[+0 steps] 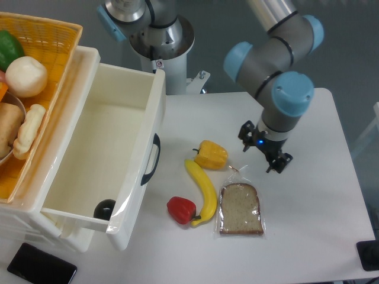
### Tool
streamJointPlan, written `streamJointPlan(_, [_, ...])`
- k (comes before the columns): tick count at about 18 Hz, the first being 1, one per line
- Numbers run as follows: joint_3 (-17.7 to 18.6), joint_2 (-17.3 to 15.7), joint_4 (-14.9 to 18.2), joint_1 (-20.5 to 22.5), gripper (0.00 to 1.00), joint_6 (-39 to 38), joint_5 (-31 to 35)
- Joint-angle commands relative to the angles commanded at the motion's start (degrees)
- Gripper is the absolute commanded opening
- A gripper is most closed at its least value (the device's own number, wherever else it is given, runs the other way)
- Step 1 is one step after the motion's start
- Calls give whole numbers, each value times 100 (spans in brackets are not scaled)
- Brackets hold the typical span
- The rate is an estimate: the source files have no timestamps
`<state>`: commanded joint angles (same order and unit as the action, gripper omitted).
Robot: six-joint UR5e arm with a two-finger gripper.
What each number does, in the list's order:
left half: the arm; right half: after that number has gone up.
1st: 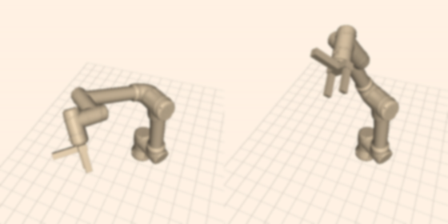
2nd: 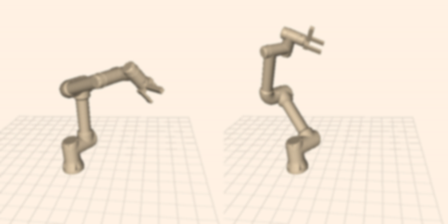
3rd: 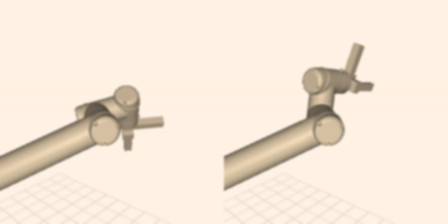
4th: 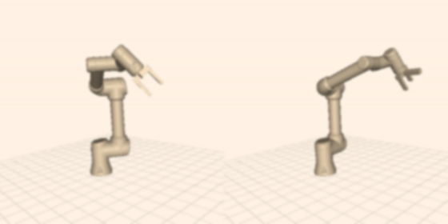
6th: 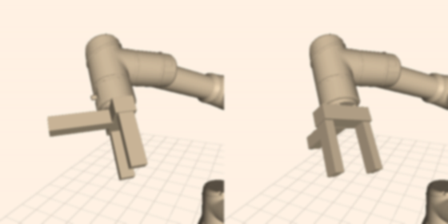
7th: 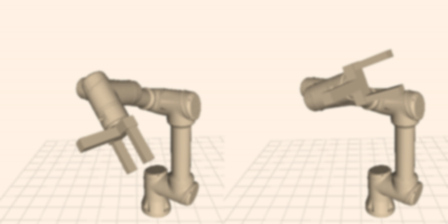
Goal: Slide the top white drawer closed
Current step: 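Move the gripper toward the open white drawer's front face, then lower the gripper against the drawer front beside its black handle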
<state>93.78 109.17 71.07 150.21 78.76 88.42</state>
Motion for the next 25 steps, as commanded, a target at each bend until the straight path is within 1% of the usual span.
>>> streamJointPlan(1, [-17,-35,168,-53,3,-9,-17])
streamJointPlan(2, [-44,-44,240,-88,0,-10,-18])
streamJointPlan(4, [-97,-53,258,-237,0,-271,-236])
streamJointPlan(8, [-228,-53,258,-361,0,-1264,-1246])
streamJointPlan(12, [-325,-53,258,-510,0,-2020,-1897])
streamJointPlan(16, [-334,-106,310,-624,0,-2452,-2442])
streamJointPlan(21, [-369,-141,933,-651,0,-2453,-2768])
streamJointPlan(25, [-606,-141,1592,-616,0,-2453,-2962])
